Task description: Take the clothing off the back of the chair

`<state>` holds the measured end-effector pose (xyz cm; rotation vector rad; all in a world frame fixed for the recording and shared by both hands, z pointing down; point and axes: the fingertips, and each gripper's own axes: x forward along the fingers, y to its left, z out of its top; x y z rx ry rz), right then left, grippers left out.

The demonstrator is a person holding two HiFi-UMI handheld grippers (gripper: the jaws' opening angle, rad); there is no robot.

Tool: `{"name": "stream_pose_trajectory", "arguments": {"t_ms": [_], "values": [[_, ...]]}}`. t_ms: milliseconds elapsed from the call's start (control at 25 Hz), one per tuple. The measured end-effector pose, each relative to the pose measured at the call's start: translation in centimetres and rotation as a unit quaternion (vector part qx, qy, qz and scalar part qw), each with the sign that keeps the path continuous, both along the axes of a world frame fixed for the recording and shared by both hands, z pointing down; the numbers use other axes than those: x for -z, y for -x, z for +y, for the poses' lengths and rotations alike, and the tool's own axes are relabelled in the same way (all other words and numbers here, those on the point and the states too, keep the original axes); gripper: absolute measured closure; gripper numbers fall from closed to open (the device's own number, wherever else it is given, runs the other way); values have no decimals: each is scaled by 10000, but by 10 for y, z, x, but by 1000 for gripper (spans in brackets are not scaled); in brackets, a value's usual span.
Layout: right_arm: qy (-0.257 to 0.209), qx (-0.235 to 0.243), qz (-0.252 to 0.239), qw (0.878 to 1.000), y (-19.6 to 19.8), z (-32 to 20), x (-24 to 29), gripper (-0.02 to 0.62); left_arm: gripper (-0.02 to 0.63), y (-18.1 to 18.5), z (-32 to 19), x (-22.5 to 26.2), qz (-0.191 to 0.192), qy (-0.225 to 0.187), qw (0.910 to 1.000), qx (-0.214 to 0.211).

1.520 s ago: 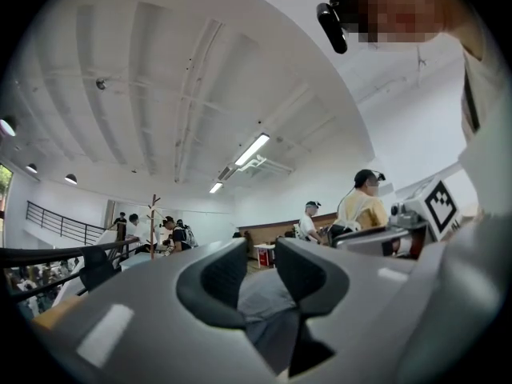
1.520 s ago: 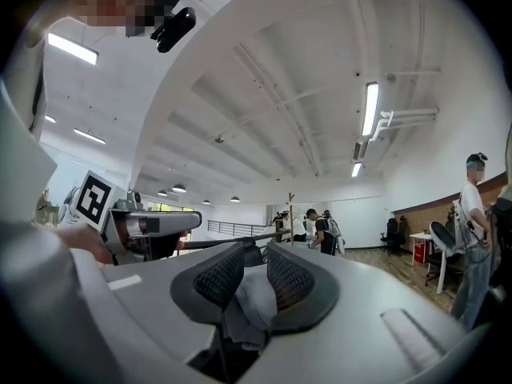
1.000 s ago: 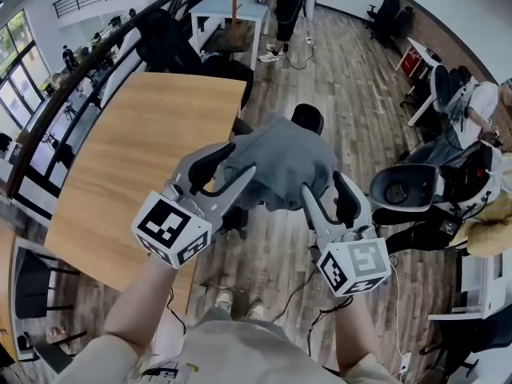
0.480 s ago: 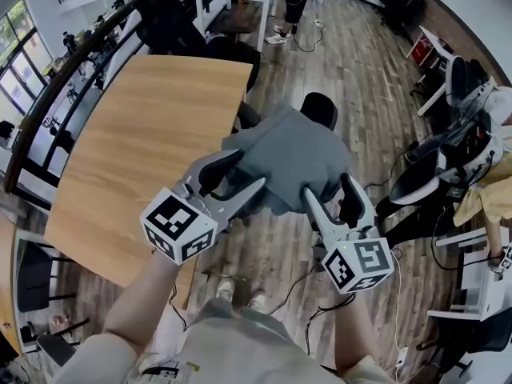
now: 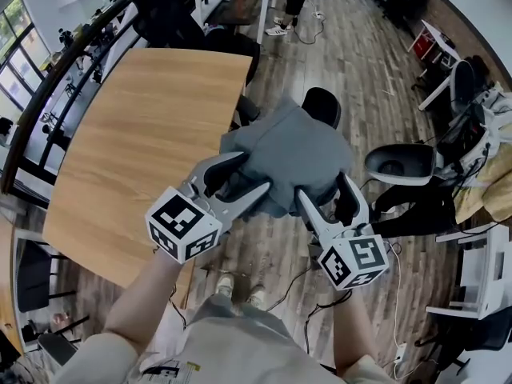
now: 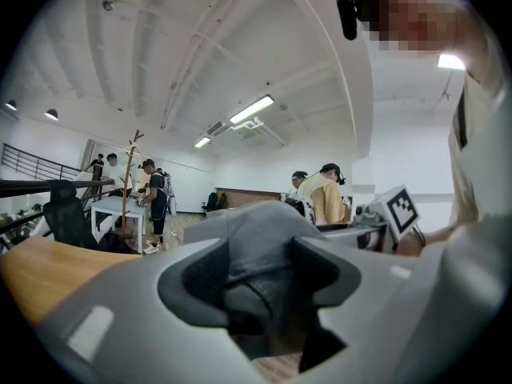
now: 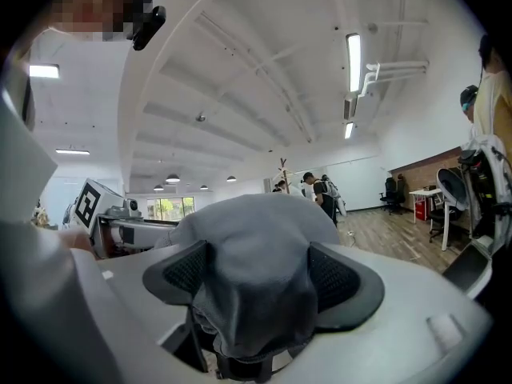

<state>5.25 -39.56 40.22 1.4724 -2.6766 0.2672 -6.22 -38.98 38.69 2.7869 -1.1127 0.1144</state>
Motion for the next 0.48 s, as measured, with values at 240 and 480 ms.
{"name": "stream_pose_trajectory", "arguments": {"t_ms": [240,480], "values": [[133,136,-9,9998,9,-10,-10,240,393,-2,-9,-4,116,74,9999,-58],[297,285,-56,9991,11,-16,-16,315,430,-7,-15,-7,-54,39,10000,-35]]}}
